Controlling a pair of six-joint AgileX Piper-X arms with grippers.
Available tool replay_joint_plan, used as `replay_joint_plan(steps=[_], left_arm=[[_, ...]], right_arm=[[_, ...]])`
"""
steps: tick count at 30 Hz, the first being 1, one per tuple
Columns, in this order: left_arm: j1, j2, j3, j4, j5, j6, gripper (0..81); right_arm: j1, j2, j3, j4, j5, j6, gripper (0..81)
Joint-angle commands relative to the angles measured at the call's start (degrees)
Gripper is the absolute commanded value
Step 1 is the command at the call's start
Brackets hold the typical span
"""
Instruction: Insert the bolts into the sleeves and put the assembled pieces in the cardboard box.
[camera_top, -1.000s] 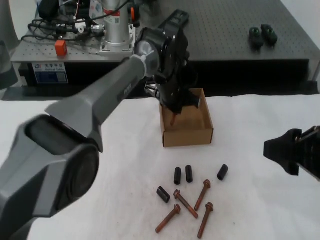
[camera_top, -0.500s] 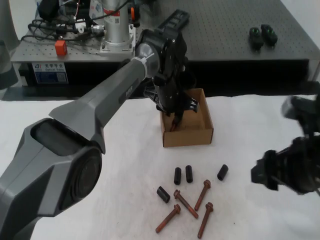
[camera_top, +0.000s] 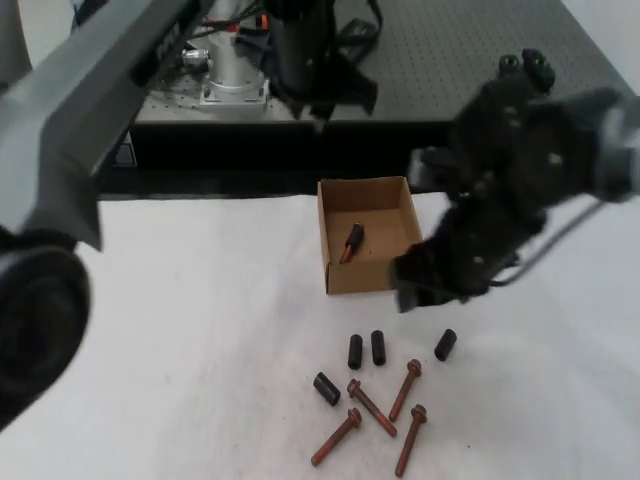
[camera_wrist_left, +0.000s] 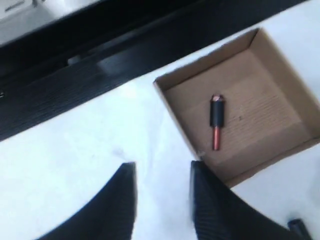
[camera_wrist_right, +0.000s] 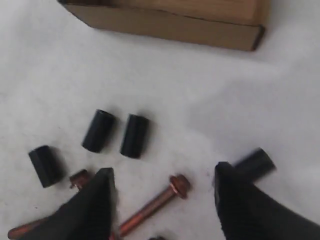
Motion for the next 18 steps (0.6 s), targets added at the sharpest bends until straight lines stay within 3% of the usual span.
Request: replay_joint_plan(steps=[1, 12, 18], left_arm=[[0.09, -2.45, 4.57, -0.61, -2.39, 0.1, 26.1], [0.09, -22.18, 39.93, -16.72, 1.62, 0.31, 26.1], [0.09, -24.9, 47.14, -17.94, 7.39, 2.64, 26.1]], right_arm=[[5.32, 9.66, -9.54, 3.03, 2.17, -1.89, 42.4], [7.8, 18.83, -11.99, 1.92, 4.85, -1.88, 42.0], [7.8, 21.17, -11.99, 0.58, 6.71, -2.01, 30.8]])
